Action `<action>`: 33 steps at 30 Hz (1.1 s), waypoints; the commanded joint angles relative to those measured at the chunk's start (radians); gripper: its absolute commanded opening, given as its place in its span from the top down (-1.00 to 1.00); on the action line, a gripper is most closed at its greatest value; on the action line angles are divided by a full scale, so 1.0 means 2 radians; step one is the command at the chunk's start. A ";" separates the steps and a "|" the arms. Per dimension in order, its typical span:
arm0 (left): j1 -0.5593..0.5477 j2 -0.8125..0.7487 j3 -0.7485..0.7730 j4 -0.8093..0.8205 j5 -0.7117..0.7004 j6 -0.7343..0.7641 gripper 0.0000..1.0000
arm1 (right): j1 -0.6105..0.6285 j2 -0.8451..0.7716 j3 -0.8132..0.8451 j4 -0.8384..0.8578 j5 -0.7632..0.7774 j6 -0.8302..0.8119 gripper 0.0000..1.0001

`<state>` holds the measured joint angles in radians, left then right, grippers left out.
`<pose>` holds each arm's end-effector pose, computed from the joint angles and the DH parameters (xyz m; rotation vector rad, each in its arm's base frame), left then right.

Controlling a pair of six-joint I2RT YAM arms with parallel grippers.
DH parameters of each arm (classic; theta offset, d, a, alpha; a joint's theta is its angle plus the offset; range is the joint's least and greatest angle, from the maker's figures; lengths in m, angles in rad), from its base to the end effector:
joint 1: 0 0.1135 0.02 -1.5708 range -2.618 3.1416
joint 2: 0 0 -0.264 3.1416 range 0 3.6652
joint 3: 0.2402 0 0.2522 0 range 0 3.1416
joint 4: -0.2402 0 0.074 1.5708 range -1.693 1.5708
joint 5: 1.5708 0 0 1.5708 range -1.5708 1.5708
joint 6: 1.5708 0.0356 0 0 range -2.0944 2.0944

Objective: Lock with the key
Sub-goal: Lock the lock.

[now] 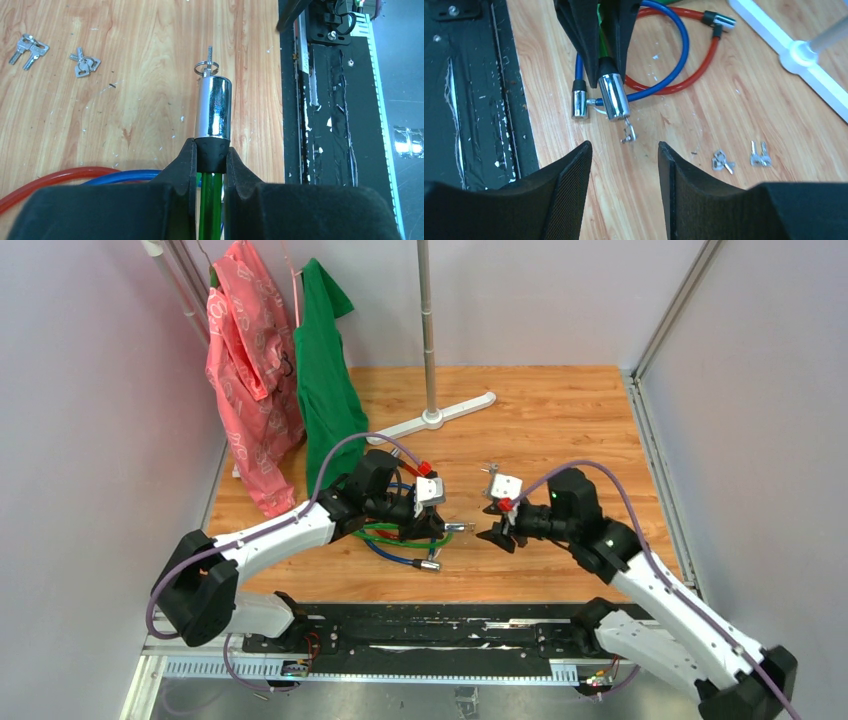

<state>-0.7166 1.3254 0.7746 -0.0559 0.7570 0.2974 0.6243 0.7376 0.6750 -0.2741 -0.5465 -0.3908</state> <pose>0.1936 -0.2011 0.2356 1.4213 1.6464 -1.0601 0.1283 0.1152 0.3011 -1.2382 1.4587 0.6774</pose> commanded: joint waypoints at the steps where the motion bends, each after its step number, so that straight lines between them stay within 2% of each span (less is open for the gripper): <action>1: 0.005 0.001 -0.007 -0.028 -0.007 0.016 1.00 | 0.006 0.077 0.055 -0.013 -0.066 -0.077 -0.06; 6: 0.005 0.002 -0.006 -0.023 -0.005 0.012 1.00 | 0.005 0.132 0.083 -0.038 -0.077 -0.078 0.09; 14: 0.005 0.005 -0.006 -0.022 -0.004 0.009 1.00 | 0.005 0.144 0.073 -0.068 -0.079 -0.137 0.09; 20: 0.005 0.006 -0.006 -0.021 -0.004 0.008 1.00 | 0.005 0.164 0.083 -0.068 -0.066 -0.140 0.10; 27: 0.005 0.006 -0.007 -0.018 -0.004 0.005 1.00 | 0.004 0.193 0.091 -0.064 -0.062 -0.139 0.22; 30: 0.005 0.007 -0.007 -0.019 -0.004 0.005 1.00 | 0.004 0.200 0.093 -0.058 -0.061 -0.134 0.34; 31: 0.005 0.007 -0.007 -0.019 -0.004 0.005 1.00 | 0.004 0.202 0.095 -0.057 -0.059 -0.131 0.42; 33: 0.005 0.008 -0.007 -0.018 -0.004 0.005 1.00 | 0.004 0.208 0.098 -0.059 -0.051 -0.130 0.72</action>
<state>-0.7166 1.3243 0.7746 -0.0559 0.7654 0.2989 0.6243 1.1362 0.8303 -0.3855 -0.6727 -0.6544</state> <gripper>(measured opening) 0.151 0.252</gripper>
